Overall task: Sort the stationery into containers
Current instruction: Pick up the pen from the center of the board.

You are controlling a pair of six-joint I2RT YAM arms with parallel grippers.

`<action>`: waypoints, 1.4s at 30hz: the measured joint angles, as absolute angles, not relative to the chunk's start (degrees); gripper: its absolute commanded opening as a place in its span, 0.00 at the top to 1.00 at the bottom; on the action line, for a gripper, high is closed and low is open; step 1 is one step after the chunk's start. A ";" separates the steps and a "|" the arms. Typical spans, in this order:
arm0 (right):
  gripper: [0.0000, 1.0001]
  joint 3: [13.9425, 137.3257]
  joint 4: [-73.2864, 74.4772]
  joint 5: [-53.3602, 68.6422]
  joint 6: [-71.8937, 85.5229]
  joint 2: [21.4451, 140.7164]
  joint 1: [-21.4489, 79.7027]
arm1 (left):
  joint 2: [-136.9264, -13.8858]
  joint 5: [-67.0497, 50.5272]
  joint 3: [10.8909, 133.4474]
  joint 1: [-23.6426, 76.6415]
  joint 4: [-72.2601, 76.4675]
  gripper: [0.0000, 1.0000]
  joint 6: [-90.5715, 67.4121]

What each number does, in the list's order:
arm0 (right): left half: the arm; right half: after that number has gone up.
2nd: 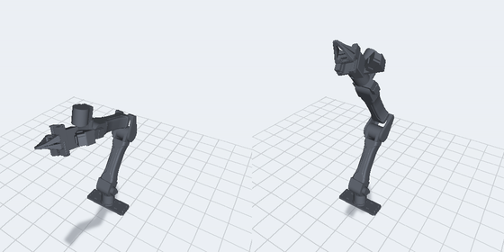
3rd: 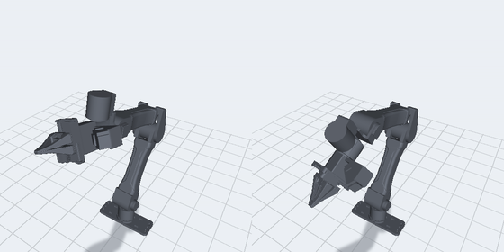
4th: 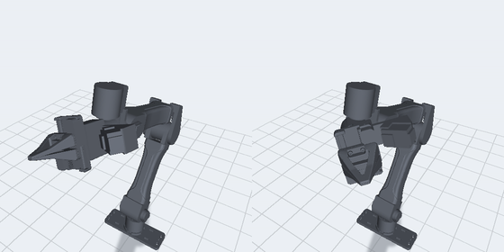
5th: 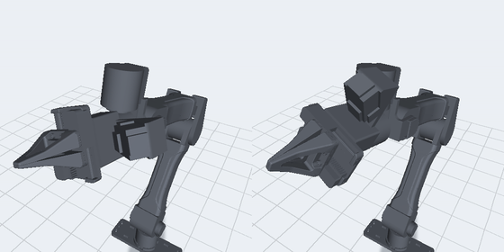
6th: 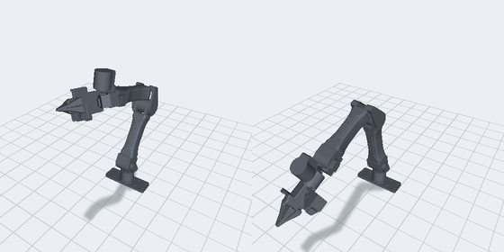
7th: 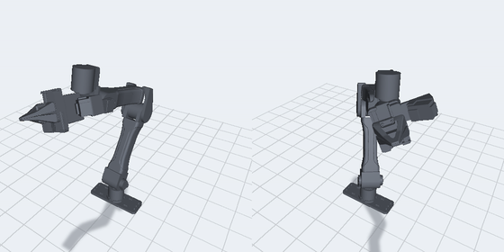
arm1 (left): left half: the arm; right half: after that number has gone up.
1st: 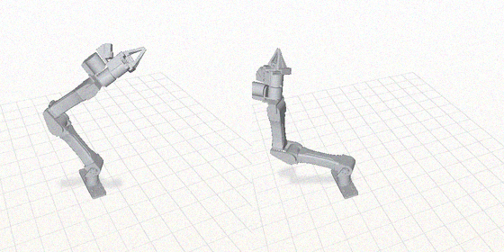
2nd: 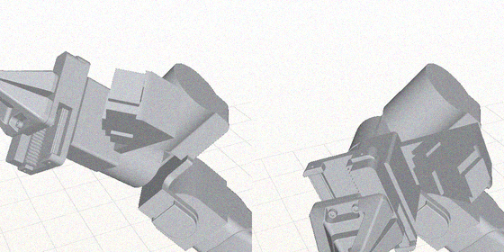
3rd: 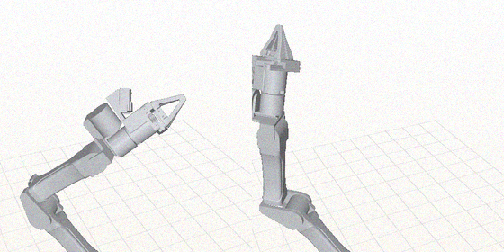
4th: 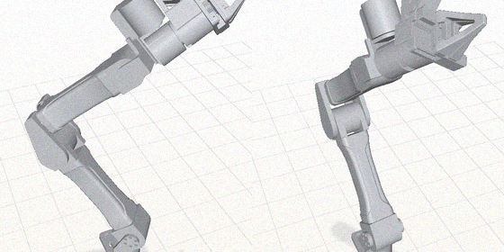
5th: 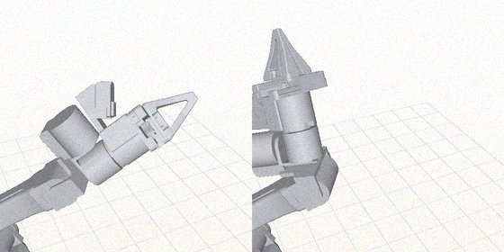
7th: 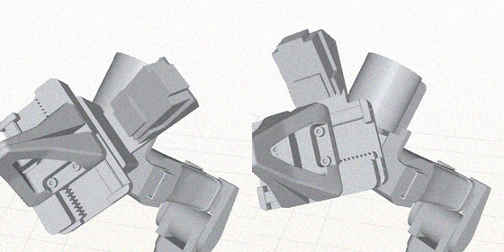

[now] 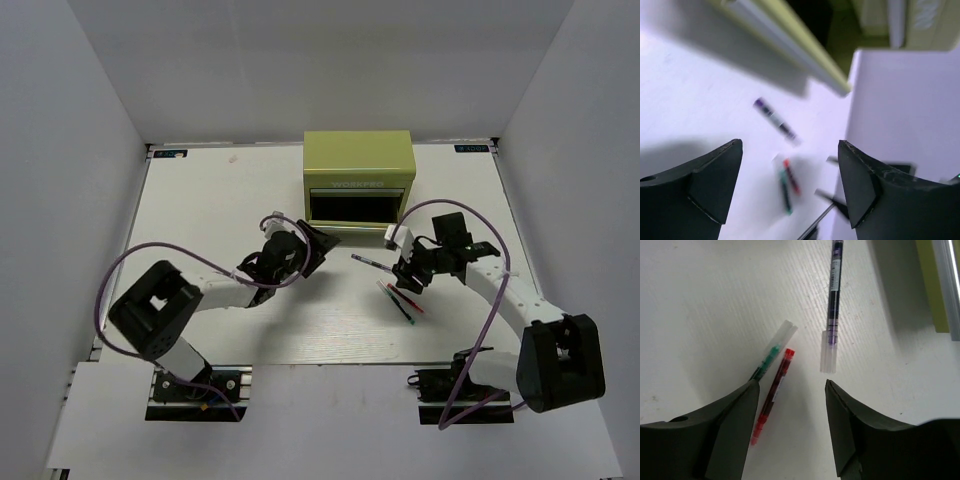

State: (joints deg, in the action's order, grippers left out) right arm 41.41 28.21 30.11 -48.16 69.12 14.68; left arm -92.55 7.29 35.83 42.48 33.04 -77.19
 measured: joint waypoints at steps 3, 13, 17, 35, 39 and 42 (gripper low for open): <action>0.37 41.41 25.08 27.20 -47.42 71.55 16.01 | -86.83 5.13 35.77 42.46 20.82 0.13 -74.35; 0.37 43.09 17.82 18.55 -43.83 81.87 19.90 | -66.87 3.62 33.50 42.11 -8.71 0.17 -71.46; 0.38 45.08 16.25 16.19 -42.44 85.25 21.10 | -57.01 4.10 29.26 42.11 -13.34 0.17 -72.71; 0.81 48.40 16.40 15.42 -42.68 91.72 22.31 | -43.68 -0.95 10.04 41.71 -6.83 0.00 -82.89; 0.94 49.08 17.45 16.12 -43.66 91.92 22.48 | -43.81 -1.78 10.02 41.69 -4.16 0.00 -83.68; 0.97 49.82 20.84 17.28 -45.08 91.64 22.52 | -45.67 -2.31 11.22 41.69 -3.66 0.00 -82.85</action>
State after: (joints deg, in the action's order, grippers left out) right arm 49.82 20.84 17.28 -45.08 91.64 22.52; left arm -45.67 -2.31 11.22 41.69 -3.66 -82.85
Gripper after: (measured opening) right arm 0.191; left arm 0.997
